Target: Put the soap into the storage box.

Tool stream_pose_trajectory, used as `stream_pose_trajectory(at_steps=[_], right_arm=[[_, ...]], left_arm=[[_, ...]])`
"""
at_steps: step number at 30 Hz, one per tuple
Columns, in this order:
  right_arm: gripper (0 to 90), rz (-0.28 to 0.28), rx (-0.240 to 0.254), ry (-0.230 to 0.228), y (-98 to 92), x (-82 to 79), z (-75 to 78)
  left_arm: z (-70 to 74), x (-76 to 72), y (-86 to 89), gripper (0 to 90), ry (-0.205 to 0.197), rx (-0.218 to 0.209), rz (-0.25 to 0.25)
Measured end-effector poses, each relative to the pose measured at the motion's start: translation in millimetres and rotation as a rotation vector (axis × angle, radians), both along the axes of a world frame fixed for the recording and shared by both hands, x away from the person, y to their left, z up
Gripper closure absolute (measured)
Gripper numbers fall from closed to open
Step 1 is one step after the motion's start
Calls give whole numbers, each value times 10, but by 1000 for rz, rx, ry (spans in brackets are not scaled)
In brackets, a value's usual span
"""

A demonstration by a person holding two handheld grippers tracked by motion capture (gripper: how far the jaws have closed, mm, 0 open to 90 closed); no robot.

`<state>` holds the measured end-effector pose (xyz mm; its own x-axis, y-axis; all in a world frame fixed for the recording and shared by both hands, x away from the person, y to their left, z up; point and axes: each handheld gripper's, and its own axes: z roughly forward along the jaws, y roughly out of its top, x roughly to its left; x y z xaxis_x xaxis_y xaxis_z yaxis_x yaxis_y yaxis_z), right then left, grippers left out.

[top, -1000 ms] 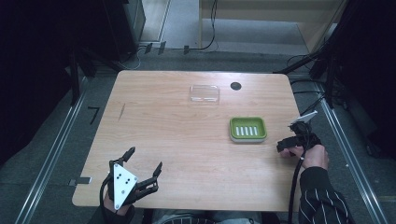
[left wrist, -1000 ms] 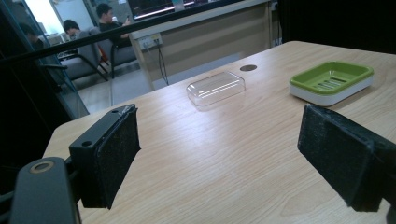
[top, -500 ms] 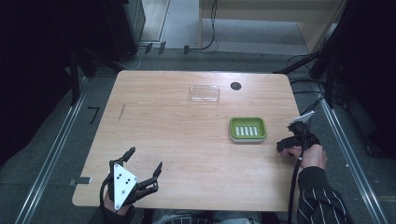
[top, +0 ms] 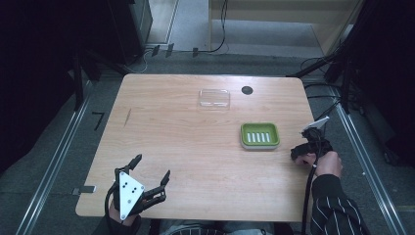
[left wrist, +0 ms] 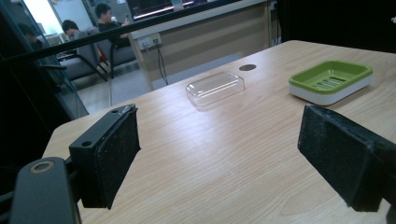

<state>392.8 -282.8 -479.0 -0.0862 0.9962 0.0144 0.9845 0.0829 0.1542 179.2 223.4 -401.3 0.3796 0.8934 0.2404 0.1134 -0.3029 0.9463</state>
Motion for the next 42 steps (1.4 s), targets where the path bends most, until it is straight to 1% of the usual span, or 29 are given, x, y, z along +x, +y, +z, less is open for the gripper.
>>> stream_pose_trajectory(at_steps=[12, 20, 26, 35, 42], right_arm=[[128, 24, 0, -8, -4, 7, 2], [130, 41, 5, 6, -9, 15, 14], [131, 60, -1, -4, 10, 10, 65], [131, 72, 4, -5, 32, -1, 132], [132, 92, 8, -5, 48, 2, 183]], left_arm=[[2, -3, 1, 131, 0, -1, 0], [3, -2, 8, 131, -1, 1, 1], [4, -3, 10, 131, -2, 1, -1], [5, -8, 11, 131, -4, 1, -1], [4, -17, 19, 130, -4, 0, 6]])
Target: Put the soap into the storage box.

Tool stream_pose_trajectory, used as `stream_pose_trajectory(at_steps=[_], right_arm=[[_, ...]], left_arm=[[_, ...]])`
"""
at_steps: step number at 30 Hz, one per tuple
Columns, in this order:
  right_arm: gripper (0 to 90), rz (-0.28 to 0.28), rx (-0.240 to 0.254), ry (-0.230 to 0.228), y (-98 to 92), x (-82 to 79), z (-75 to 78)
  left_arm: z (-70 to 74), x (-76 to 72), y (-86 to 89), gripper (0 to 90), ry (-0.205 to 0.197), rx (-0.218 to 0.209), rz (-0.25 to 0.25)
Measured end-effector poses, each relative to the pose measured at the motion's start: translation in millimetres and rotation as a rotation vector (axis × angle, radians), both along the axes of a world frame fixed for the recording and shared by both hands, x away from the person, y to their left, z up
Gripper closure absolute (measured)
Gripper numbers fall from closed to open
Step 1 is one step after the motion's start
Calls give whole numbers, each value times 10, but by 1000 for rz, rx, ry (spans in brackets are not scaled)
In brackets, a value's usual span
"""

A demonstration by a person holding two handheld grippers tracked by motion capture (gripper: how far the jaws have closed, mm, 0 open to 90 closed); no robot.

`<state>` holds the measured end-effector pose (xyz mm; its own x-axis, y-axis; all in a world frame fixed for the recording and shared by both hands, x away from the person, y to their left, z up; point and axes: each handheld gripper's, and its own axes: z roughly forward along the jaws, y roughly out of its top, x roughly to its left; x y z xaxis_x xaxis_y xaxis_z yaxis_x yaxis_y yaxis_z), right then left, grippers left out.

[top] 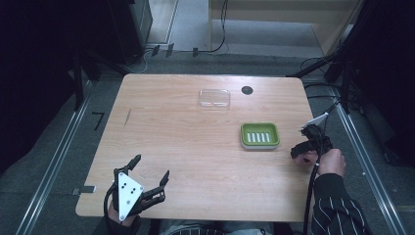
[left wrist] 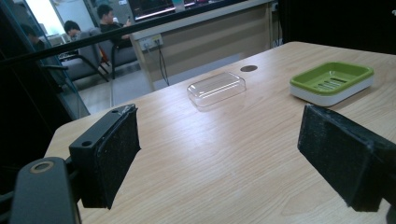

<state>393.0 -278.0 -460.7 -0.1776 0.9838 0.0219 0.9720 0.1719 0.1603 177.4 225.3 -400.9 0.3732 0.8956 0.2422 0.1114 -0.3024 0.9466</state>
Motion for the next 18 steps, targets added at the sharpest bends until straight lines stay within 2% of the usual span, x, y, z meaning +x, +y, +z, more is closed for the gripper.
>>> stream_pose_trajectory(at_steps=[18], right_arm=[[133, 53, 4, -17, 146, 4, 153]], left_arm=[[2, -13, 11, 131, 0, 2, 4]])
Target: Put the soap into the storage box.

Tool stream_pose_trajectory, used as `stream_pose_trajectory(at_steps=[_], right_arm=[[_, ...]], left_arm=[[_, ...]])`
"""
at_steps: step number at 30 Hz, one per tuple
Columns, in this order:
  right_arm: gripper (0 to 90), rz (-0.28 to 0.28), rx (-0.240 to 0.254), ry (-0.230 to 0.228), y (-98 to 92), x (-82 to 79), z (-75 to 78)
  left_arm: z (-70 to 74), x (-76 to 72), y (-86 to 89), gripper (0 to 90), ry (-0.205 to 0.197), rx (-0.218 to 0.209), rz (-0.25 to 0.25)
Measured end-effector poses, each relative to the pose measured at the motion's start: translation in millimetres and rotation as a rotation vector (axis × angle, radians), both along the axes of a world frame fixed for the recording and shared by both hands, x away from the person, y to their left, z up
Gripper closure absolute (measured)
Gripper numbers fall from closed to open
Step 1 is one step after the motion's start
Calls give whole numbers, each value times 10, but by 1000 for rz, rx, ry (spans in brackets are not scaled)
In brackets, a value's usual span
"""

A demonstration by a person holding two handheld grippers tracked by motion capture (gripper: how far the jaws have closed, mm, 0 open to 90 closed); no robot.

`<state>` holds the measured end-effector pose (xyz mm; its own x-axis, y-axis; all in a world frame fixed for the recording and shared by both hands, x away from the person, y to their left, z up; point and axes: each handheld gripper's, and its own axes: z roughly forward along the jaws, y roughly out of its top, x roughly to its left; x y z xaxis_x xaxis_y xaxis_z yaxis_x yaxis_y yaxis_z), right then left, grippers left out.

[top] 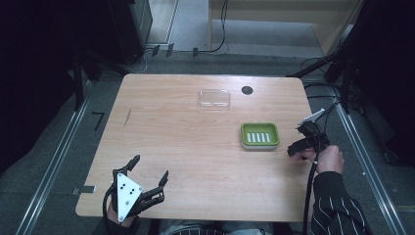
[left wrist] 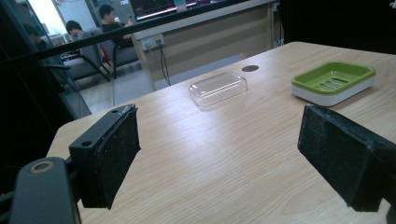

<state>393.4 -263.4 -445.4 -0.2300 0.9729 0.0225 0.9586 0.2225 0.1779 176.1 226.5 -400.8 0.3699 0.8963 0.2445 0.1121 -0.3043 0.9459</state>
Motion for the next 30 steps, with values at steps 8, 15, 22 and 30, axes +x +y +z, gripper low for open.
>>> stream_pose_trajectory(at_steps=[8, 15, 22, 30], right_arm=[[133, 18, 9, 0, 53, 17, 33], [133, 45, 19, -5, 121, 70, 82], [133, 71, 19, -7, 210, 110, 142], [133, 102, 18, -8, 332, 157, 204]], left_arm=[[-1, -3, 2, 131, 1, 2, 2], [-1, -3, 1, 131, 1, -1, 7], [-2, -10, 8, 131, 2, 5, 4], [-1, -22, 11, 131, 2, 2, 5]])
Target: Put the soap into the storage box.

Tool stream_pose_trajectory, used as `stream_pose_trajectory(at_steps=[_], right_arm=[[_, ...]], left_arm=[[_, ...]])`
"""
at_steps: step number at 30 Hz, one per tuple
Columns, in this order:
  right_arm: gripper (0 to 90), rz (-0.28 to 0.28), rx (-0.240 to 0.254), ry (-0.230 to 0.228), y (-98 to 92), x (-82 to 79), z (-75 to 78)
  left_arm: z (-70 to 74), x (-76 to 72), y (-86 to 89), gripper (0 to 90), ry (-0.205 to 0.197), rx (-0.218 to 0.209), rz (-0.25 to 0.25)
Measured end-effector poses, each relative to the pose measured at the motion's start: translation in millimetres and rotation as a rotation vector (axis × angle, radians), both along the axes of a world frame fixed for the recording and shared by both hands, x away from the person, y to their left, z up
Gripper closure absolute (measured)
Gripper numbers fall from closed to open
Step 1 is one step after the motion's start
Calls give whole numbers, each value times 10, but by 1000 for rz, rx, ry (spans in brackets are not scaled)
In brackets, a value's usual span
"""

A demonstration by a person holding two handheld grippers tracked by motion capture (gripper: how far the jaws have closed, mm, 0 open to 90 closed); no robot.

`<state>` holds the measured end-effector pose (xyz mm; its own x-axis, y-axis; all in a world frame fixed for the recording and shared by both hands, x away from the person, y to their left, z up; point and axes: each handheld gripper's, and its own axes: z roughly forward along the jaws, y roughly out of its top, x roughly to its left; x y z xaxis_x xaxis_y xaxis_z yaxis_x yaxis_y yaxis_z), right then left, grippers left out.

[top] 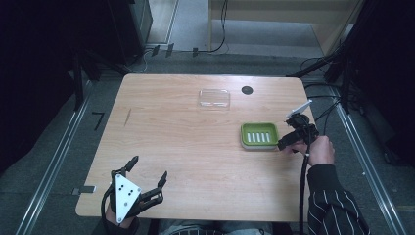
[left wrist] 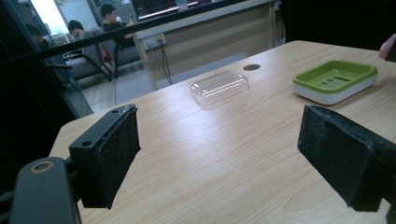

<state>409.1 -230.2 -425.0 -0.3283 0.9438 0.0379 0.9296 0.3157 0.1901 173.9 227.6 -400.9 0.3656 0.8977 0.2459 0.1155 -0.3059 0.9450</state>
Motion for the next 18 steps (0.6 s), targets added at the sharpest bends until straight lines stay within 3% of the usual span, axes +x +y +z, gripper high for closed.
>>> stream_pose_trajectory(at_steps=[18], right_arm=[[133, 44, -4, 0, 170, 143, 42]], left_arm=[[-6, 6, -2, 131, 0, 6, -2]])
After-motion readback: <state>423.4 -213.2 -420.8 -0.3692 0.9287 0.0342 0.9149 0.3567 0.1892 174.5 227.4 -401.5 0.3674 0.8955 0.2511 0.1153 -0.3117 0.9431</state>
